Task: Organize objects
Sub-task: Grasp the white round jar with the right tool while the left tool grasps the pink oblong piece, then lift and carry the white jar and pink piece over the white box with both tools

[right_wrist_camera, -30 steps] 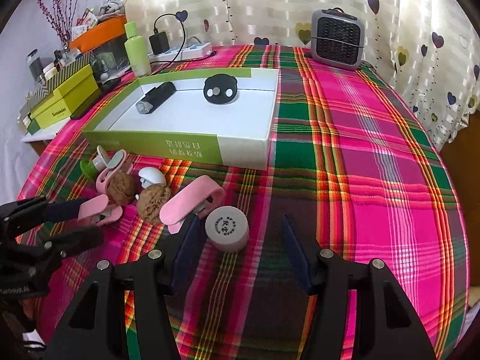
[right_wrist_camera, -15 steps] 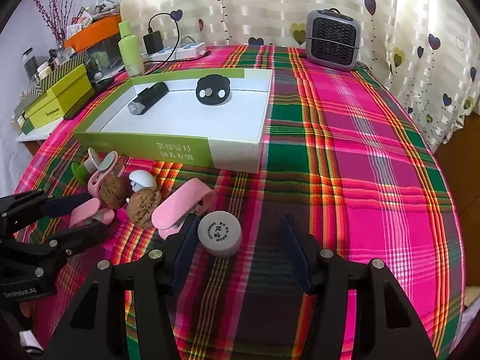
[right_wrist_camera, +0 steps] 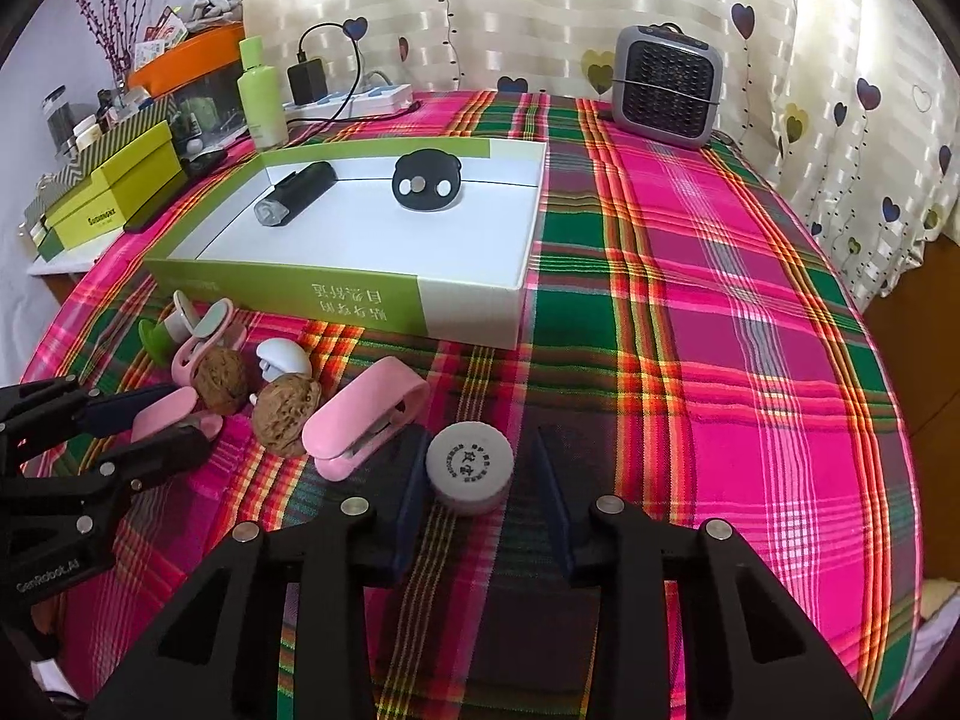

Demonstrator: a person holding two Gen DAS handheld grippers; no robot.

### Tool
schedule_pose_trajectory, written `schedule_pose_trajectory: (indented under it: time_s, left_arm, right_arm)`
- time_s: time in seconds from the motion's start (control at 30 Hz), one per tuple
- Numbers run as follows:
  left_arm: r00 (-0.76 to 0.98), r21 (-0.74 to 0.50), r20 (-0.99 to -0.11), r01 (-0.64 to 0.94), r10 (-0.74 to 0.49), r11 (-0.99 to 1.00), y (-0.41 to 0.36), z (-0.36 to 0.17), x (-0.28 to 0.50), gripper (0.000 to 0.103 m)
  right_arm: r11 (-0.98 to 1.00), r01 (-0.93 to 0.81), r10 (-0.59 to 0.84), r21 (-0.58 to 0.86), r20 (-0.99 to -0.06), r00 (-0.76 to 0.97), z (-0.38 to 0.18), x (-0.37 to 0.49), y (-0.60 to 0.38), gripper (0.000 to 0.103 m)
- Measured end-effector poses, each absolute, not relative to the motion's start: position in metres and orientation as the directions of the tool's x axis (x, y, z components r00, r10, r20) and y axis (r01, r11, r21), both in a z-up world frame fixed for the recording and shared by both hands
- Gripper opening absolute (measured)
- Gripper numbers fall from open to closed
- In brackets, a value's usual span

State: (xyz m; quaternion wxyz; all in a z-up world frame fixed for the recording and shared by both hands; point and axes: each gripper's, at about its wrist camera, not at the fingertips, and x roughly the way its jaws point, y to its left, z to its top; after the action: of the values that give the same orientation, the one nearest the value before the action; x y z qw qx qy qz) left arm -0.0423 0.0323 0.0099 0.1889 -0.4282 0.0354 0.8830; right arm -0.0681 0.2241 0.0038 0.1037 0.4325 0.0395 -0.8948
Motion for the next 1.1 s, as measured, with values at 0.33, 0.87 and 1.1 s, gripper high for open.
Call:
schedule_pose_trajectory:
  time_s: [0.33, 0.87, 1.1]
  left_arm:
    - [-0.561, -0.108, -0.77, -0.353, 0.303, -0.929, 0.031, 0.01, -0.041, 0.018]
    - [-0.559, -0.125, -0.77, -0.341, 0.308, -0.932, 0.027, 0.011, -0.038, 0.016]
    - [-0.564, -0.132, -0.764, -0.337, 0.312, -0.932, 0.027, 0.014, -0.034, 0.016]
  right_arm:
    - [-0.975, 0.219, -0.152, 0.02, -0.781, -0.605, 0.004, -0.068, 0.225, 0.029]
    - [-0.971, 0.237, -0.178, 0.037, -0.775, -0.606, 0.005, -0.059, 0.222, 0.029]
    - [-0.968, 0.245, -0.191, 0.046, -0.77, -0.608, 0.007, -0.054, 0.221, 0.029]
